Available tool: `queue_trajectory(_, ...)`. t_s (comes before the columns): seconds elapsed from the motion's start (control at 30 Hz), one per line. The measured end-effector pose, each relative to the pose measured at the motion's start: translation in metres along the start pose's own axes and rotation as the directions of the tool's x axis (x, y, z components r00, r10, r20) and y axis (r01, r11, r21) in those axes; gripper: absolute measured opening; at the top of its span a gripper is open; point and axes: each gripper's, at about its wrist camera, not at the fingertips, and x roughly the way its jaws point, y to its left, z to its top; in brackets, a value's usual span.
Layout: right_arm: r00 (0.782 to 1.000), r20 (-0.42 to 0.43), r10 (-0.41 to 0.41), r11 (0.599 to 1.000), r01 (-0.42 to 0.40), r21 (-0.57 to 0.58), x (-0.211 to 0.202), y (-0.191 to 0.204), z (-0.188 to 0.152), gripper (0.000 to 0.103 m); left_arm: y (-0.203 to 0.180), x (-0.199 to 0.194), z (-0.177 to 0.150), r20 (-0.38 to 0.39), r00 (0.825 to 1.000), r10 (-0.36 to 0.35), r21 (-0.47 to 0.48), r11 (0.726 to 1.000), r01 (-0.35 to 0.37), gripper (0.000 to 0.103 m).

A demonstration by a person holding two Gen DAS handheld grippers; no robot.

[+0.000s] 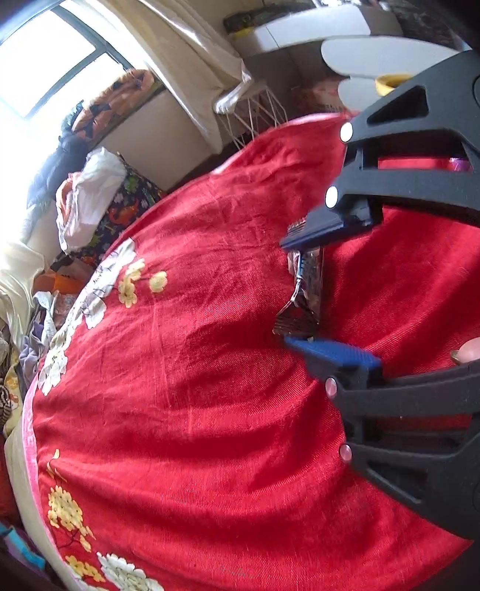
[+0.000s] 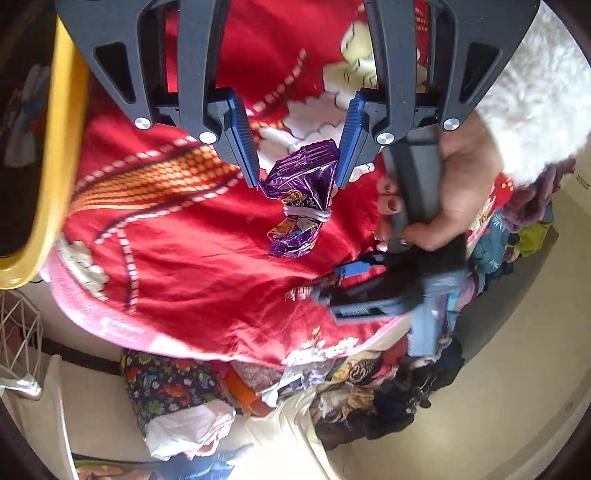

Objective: Collect trash
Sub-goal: 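Grasp the dark wrapper with the left gripper while the right grasps the purple wrapper, then carry both wrappers with both grippers over the yellow bin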

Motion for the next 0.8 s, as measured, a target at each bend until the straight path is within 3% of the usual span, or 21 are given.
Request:
queue_trajectory(0.07, 1.000, 0.026, -0.007, 1.000, 0.007, -0.001, -0.013, -0.003, 0.001, 0.040, -0.006, -0.002, -0.003, -0.001, 1.000, -0.004, 0.019, 1.000, 0.004, 0.022)
queue_trajectory(0.1, 0.999, 0.035, -0.011, 1.000, 0.011, -0.002, -0.016, -0.004, 0.002, 0.029, -0.009, -0.003, -0.005, -0.002, 1.000, -0.003, 0.026, 1.000, 0.003, 0.021)
queue_trajectory(0.27, 0.996, 0.078, -0.038, 0.999, 0.037, 0.019, -0.039, -0.019, 0.005, 0.030, -0.029, -0.016, -0.025, -0.001, 0.998, -0.062, 0.081, 0.995, 0.061, 0.011)
queue_trajectory(0.8, 0.967, 0.218, -0.135, 0.986, 0.108, 0.131, -0.106, -0.070, 0.010, 0.030, -0.114, -0.066, -0.071, 0.008, 0.971, -0.239, 0.268, 0.936, 0.228, 0.010)
